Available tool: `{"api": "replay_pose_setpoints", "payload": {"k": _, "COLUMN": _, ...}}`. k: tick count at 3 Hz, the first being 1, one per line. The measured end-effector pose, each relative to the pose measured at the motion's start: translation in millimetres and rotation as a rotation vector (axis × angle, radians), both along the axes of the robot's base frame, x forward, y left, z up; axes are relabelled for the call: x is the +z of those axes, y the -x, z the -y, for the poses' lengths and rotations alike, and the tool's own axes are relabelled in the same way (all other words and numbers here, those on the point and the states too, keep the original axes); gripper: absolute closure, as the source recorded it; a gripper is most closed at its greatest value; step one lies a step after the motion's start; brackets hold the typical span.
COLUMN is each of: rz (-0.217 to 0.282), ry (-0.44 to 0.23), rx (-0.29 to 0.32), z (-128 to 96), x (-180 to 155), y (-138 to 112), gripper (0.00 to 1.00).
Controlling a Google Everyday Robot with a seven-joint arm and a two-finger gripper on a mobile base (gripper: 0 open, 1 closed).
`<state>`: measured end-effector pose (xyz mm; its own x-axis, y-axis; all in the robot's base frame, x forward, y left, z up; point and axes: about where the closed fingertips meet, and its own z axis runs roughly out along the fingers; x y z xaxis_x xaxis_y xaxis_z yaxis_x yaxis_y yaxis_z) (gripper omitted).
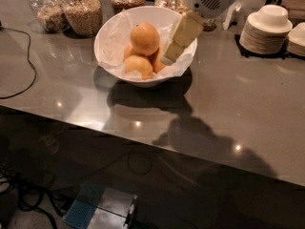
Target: Pick orange from white bowl
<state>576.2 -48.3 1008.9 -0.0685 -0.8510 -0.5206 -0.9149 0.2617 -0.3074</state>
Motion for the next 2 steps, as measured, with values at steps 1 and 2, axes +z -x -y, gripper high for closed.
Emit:
{"api": "replay_pose_setpoints", "payload": {"k": 1, "rz": -0.017, "ry": -0.063, "rx": -0.026, "z": -27.9, "x": -4.2, "y": -25.7, "gripper": 0.0}}
{"api": "replay_pose_setpoints", "payload": {"k": 2, "rz": -0.069, "ry": -0.109, "rx": -0.019, "z": -54.2, "x": -17.5, "y": -48.3, "gripper": 0.0}}
